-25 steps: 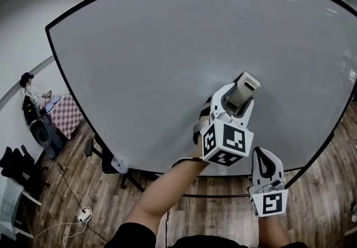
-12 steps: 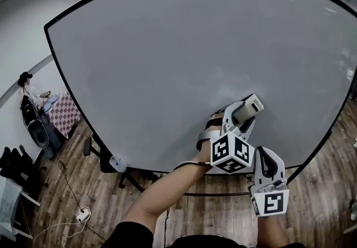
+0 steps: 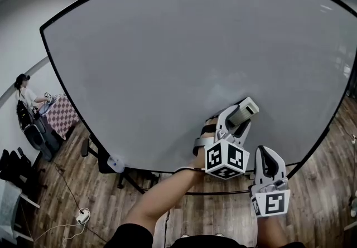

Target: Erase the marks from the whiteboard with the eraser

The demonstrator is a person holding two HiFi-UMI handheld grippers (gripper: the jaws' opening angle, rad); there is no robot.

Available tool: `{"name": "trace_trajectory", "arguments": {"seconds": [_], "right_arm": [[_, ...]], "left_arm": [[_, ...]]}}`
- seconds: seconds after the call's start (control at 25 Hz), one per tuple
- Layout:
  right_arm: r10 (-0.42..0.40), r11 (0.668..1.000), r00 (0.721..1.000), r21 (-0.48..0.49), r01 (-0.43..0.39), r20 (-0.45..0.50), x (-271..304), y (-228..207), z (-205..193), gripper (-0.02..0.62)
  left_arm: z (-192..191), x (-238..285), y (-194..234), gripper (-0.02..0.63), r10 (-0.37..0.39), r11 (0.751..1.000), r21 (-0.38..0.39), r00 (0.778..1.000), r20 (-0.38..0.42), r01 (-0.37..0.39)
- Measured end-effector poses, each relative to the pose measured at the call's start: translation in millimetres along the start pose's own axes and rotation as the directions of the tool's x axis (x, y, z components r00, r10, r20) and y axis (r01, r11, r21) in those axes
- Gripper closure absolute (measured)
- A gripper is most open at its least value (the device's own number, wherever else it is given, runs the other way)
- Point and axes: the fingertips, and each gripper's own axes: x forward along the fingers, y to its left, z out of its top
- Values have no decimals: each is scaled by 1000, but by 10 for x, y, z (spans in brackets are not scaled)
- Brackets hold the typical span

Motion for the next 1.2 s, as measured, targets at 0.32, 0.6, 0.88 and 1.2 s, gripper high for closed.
{"name": "trace_trajectory", "arguments": {"seconds": [0.32, 0.6, 0.88, 1.2], "right_arm": [[23, 1000, 1000, 2, -23, 20, 103, 89, 85, 577], [67, 998, 996, 12, -68, 53, 211, 298, 192, 577], [121, 992, 990, 22, -123, 69, 299, 525, 233, 577], [153, 986, 986, 49, -157, 72, 412, 688, 199, 577]], "left_arm": [[91, -466, 626, 365, 134, 983, -136, 986, 95, -121], [267, -1126, 1307, 364, 324, 917, -302, 928, 185, -260], [-71, -1644, 1504, 364, 434, 831, -447, 889, 147, -331], [-692, -1889, 1231, 364, 446, 779, -516, 893, 59, -355]]}}
